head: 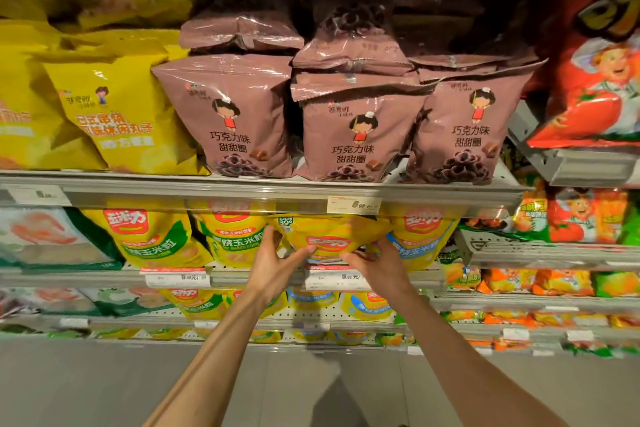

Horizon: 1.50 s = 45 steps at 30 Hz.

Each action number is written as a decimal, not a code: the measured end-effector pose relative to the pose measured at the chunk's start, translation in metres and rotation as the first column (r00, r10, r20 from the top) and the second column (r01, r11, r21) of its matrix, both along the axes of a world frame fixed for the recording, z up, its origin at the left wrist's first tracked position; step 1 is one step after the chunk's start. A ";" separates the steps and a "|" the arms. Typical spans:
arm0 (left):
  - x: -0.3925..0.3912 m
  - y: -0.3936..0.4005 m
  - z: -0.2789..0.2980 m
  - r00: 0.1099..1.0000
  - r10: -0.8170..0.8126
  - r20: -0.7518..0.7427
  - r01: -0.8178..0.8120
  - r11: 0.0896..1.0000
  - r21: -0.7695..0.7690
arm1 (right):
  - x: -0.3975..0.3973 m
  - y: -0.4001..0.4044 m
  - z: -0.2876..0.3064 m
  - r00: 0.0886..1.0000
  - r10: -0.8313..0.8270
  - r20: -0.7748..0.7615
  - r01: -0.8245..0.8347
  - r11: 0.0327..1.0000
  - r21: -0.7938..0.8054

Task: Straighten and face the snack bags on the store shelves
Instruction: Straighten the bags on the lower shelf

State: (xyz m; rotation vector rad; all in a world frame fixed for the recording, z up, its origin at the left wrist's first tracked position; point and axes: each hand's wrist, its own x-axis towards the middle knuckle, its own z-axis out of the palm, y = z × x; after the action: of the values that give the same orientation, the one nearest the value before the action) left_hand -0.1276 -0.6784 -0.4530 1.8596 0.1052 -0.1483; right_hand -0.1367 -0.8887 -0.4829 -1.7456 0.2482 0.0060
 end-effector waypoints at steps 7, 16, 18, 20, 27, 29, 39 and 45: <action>-0.006 0.006 -0.005 1.000 -0.015 -0.002 0.016 0.999 0.046 | -0.002 0.005 -0.004 1.000 0.019 0.013 -0.017 0.995 -0.097; 0.002 -0.003 -0.012 1.000 0.007 -0.010 -0.006 0.996 0.090 | 0.001 0.013 -0.014 0.999 -0.053 -0.009 0.052 0.993 -0.108; 0.003 -0.007 -0.011 1.000 0.028 -0.008 -0.027 0.995 0.093 | 0.001 0.016 -0.014 0.997 -0.075 -0.020 0.073 0.992 -0.101; 0.004 -0.011 -0.008 0.999 0.044 -0.010 -0.043 0.995 0.089 | 0.001 0.019 -0.012 0.995 -0.097 -0.033 0.094 0.991 -0.091; 0.020 -0.010 -0.010 0.997 0.055 -0.048 -0.048 0.988 0.146 | 0.001 0.034 -0.005 0.985 -0.157 -0.065 0.156 0.987 -0.022; 0.024 -0.007 -0.009 0.997 0.047 -0.066 -0.033 0.979 0.200 | 0.002 0.034 0.001 0.985 -0.153 -0.074 0.151 0.988 -0.029; 0.018 0.002 -0.007 0.993 0.100 0.060 -0.099 0.995 -0.018 | -0.008 0.025 0.008 0.990 -0.141 -0.017 0.141 0.990 -0.007; 0.024 0.010 -0.006 0.991 0.064 0.121 -0.068 0.997 0.027 | -0.007 0.021 0.010 0.989 -0.147 -0.004 0.147 0.987 -0.063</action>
State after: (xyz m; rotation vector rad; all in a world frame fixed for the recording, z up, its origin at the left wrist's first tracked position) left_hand -0.1039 -0.6680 -0.4591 1.8888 0.0863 0.0111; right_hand -0.1438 -0.8681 -0.4731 -1.7862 0.3870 -0.1022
